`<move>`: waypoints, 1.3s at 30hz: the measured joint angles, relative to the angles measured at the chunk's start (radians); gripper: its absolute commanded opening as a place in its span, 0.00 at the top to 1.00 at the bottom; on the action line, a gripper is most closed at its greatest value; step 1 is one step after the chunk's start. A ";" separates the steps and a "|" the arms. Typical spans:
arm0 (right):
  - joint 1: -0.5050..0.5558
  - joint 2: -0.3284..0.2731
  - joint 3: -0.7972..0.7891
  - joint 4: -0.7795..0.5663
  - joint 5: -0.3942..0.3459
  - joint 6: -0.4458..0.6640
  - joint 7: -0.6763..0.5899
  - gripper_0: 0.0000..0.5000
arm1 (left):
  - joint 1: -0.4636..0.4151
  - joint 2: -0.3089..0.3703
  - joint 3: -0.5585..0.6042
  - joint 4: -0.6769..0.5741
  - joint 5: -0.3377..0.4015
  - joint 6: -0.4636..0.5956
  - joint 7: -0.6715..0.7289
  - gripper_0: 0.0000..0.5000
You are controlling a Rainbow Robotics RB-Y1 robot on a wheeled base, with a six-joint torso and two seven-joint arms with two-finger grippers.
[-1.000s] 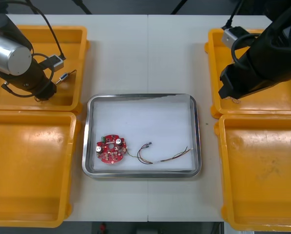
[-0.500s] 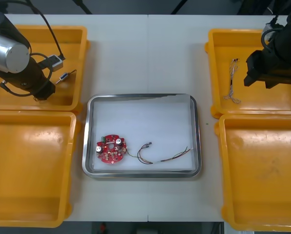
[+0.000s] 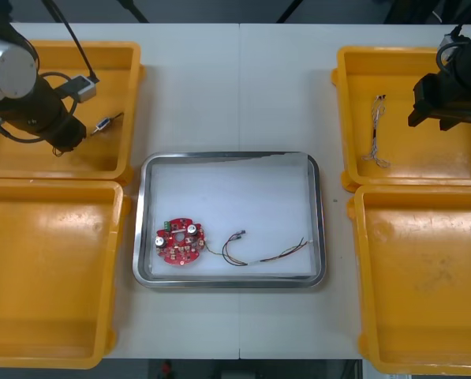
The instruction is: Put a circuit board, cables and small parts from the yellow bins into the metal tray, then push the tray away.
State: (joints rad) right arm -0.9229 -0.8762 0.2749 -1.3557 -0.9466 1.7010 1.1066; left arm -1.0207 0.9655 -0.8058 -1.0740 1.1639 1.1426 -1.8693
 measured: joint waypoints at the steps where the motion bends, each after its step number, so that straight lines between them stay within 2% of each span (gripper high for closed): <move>1: -0.003 0.010 0.000 0.020 0.015 -0.012 0.000 0.00 | 0.000 0.000 0.022 0.000 0.000 0.019 0.000 1.00; 7: -0.015 0.081 0.000 0.127 0.098 -0.093 0.071 0.00 | 0.000 0.007 0.108 0.001 0.001 0.089 0.000 1.00; 13: -0.026 0.147 0.014 0.218 0.184 -0.180 0.077 0.00 | 0.000 0.028 0.186 0.002 0.002 0.181 0.000 1.00; 19: -0.036 0.192 0.048 0.290 0.222 -0.262 0.077 0.00 | 0.000 0.041 0.275 0.002 0.002 0.270 0.001 1.00; 25: -0.036 0.228 0.048 0.324 0.245 -0.288 0.078 0.00 | 0.000 0.042 0.344 0.001 -0.002 0.348 0.043 1.00; 27: -0.036 0.235 0.048 0.335 0.245 -0.295 0.080 0.00 | 0.000 0.042 0.359 -0.005 -0.006 0.378 0.112 1.00; 29: -0.036 0.241 0.048 0.344 0.245 -0.302 0.083 0.00 | 0.000 0.042 0.370 -0.027 -0.015 0.420 0.238 1.00; 35: -0.036 0.251 0.075 0.354 0.252 -0.319 0.085 0.00 | 0.000 0.044 0.375 -0.130 -0.038 0.495 0.750 1.00; 37: -0.036 0.251 0.094 0.355 0.253 -0.322 0.085 0.00 | 0.000 0.045 0.375 -0.159 -0.040 0.516 0.829 1.00; 39: -0.036 0.253 0.108 0.356 0.253 -0.323 0.085 0.00 | 0.000 0.045 0.375 -0.194 -0.040 0.541 0.841 1.00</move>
State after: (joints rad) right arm -0.9593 -0.6236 0.3828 -0.9993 -0.6937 1.3778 1.1918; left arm -1.0208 1.0101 -0.4310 -1.2684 1.1243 1.6834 -1.0280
